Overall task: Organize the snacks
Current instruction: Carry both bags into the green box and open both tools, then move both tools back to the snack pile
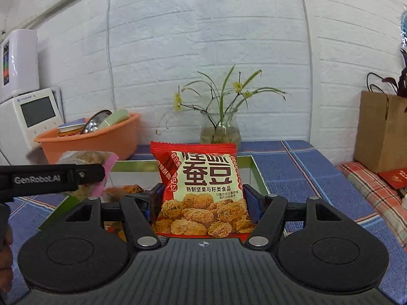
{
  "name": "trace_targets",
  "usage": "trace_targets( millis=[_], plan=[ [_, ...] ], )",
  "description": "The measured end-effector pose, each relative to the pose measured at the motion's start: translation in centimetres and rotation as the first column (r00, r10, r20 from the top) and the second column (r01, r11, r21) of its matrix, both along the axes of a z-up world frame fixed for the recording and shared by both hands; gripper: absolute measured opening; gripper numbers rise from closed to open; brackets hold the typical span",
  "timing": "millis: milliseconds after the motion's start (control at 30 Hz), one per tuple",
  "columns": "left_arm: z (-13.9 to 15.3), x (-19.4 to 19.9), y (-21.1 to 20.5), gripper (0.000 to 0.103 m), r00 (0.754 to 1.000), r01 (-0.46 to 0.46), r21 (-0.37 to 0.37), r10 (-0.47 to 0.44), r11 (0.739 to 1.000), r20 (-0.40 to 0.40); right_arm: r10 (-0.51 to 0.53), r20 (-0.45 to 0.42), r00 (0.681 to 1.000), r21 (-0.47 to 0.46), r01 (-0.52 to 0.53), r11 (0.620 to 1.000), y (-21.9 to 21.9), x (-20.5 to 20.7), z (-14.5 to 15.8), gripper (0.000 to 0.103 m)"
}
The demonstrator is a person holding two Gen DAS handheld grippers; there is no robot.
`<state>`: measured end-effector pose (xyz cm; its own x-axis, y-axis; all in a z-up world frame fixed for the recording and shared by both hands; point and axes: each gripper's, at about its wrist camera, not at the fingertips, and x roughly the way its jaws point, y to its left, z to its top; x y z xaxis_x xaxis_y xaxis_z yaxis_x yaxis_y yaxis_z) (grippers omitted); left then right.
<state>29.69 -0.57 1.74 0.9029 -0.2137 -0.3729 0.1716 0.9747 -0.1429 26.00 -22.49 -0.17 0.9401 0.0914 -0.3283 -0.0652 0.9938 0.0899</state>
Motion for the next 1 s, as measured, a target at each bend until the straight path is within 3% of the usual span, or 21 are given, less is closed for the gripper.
trace_targets(
  millis=[133,400,433,467,633,900,1000],
  plan=[
    [-0.8,1.0,0.3,0.078,1.000,0.002,-0.004,-0.002,1.000,0.002,0.042,-0.033,0.999,0.077,-0.040,0.996,-0.9,1.6,-0.4,0.103],
    [1.0,-0.6,1.0,0.084,0.996,-0.002,-0.013,0.003,1.000,0.087,0.054,0.009,0.999,0.172,-0.054,0.984,-2.8,-1.5,0.9,0.103],
    [1.3,-1.0,1.0,0.094,0.995,-0.005,-0.009,0.006,1.000,0.097,0.062,0.004,0.998,0.191,-0.061,0.980,-3.1,-2.0,0.9,0.103],
    [1.6,-1.4,1.0,0.098,0.994,-0.004,-0.004,0.004,1.000,0.113,0.072,-0.001,0.997,0.209,-0.070,0.975,-3.3,-2.5,0.9,0.103],
    [2.4,-4.4,1.1,0.098,0.987,0.027,0.054,-0.035,0.998,0.154,0.151,-0.034,0.988,0.239,-0.138,0.961,-3.7,-5.3,0.5,0.103],
    [-0.5,-9.7,2.7,0.098,0.990,0.139,0.049,-0.140,0.989,0.014,0.238,-0.036,0.971,0.106,-0.233,0.967,-2.9,-10.9,-0.4,0.103],
    [-2.7,-11.9,2.2,0.098,0.979,0.202,0.023,-0.202,0.979,-0.031,0.218,-0.078,0.973,0.169,-0.203,0.964,-3.7,-11.7,-1.3,0.103]
  ],
)
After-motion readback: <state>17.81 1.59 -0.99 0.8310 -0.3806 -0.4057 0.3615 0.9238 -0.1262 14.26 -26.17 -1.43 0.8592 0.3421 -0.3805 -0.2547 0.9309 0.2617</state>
